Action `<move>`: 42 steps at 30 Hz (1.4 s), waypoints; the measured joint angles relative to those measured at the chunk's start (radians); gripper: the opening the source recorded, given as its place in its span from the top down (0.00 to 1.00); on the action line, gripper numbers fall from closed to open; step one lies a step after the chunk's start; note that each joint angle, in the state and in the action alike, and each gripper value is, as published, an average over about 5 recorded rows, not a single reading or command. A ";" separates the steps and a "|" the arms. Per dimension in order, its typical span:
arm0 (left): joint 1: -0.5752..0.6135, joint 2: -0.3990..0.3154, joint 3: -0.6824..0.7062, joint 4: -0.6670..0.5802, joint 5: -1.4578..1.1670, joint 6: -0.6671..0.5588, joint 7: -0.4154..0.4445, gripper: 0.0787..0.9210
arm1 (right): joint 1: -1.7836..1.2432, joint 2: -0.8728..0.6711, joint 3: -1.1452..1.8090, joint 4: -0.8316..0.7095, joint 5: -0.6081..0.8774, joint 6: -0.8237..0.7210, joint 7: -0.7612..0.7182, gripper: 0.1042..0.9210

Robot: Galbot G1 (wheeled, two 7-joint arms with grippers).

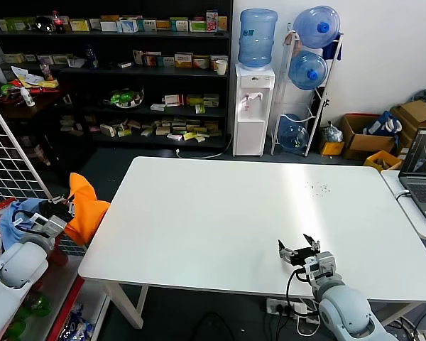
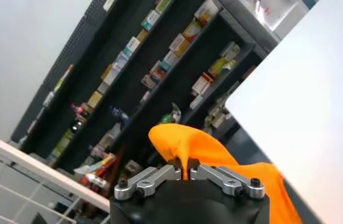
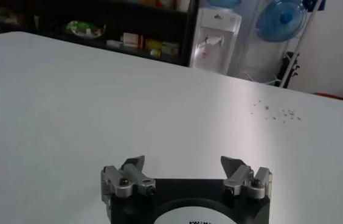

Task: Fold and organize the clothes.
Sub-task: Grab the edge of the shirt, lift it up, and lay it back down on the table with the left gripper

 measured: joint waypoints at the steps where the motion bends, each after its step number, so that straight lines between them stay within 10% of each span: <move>1: 0.001 -0.009 0.005 -0.010 -0.017 0.009 -0.005 0.94 | -0.002 0.001 0.001 0.001 -0.001 0.000 0.000 0.12; 20: 0.014 -0.248 0.141 -0.212 -0.290 0.107 -0.158 0.94 | -0.040 -0.012 0.043 0.013 -0.009 -0.001 0.003 0.12; 42: -0.070 -0.782 0.389 -0.022 -0.335 -0.015 -0.281 0.94 | -0.134 -0.073 0.163 0.038 0.002 0.046 -0.010 0.12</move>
